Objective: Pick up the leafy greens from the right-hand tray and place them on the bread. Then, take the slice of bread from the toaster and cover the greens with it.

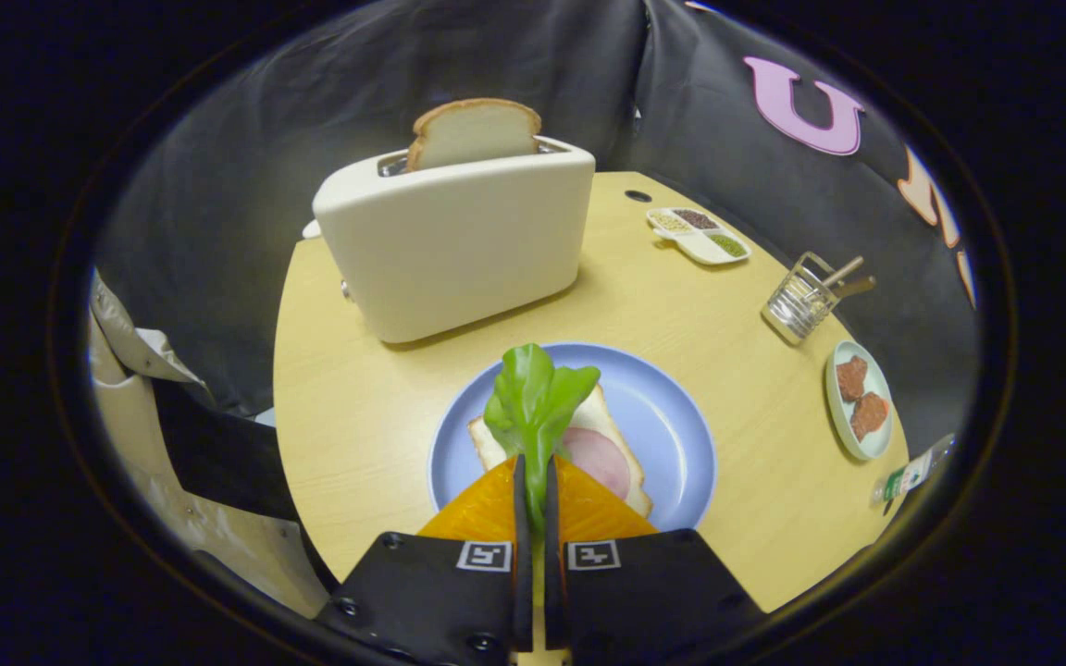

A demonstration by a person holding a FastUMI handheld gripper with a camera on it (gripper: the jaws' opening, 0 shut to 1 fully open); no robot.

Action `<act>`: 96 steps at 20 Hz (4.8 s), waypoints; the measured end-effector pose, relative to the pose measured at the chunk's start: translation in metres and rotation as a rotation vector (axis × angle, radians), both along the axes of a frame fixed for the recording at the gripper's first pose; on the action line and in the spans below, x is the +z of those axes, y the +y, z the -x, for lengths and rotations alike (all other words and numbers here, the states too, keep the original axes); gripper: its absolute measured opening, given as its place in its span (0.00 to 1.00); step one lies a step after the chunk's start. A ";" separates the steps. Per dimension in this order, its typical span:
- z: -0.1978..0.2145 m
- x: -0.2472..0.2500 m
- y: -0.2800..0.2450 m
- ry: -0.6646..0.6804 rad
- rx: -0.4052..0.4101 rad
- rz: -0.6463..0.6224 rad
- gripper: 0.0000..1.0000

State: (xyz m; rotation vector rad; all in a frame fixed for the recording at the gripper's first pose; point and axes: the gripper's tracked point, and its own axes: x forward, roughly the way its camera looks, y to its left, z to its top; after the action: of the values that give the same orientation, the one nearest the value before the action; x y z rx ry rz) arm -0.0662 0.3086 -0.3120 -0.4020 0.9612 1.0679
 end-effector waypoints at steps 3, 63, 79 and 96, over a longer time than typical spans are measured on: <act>-0.006 -0.004 0.006 0.002 -0.016 0.003 0.20; -0.095 0.119 0.198 0.255 -0.437 -0.167 0.84; -0.086 0.136 0.183 0.308 -0.450 -0.244 0.11; -0.085 0.184 0.106 0.396 -0.576 -0.517 0.10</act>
State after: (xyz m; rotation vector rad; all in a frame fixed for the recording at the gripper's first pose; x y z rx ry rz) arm 0.0193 0.4143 -0.1283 0.5069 1.0150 0.8269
